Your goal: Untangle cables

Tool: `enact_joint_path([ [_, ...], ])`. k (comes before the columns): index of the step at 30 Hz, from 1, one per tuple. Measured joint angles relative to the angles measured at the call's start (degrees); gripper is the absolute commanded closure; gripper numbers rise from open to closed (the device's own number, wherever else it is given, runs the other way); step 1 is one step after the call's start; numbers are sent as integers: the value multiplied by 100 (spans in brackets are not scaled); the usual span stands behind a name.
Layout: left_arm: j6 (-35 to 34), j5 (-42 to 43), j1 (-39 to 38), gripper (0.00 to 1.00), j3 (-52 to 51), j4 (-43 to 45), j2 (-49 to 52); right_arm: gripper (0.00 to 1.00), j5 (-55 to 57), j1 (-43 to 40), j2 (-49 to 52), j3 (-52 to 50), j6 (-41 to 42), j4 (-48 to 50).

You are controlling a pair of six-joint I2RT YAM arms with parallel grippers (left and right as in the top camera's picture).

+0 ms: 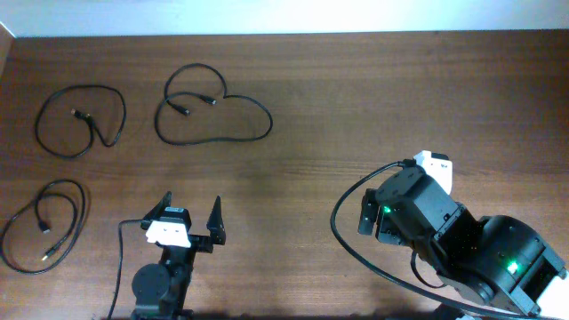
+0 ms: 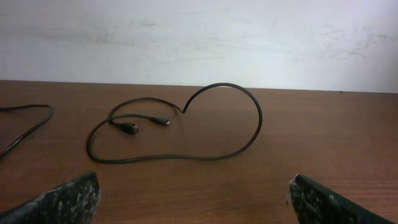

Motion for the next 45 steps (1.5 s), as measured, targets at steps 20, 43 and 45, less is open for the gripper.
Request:
enact_joint_path([
  [20,2,2,238,1,0,2,0,1,0,0,0,0,0,0],
  [43,2,2,238,1,0,0,0,1,1847,0,11,0,-4,-393],
  [45,2,2,238,1,0,2,0,2,2059,-39,9,0,-9,-391],
])
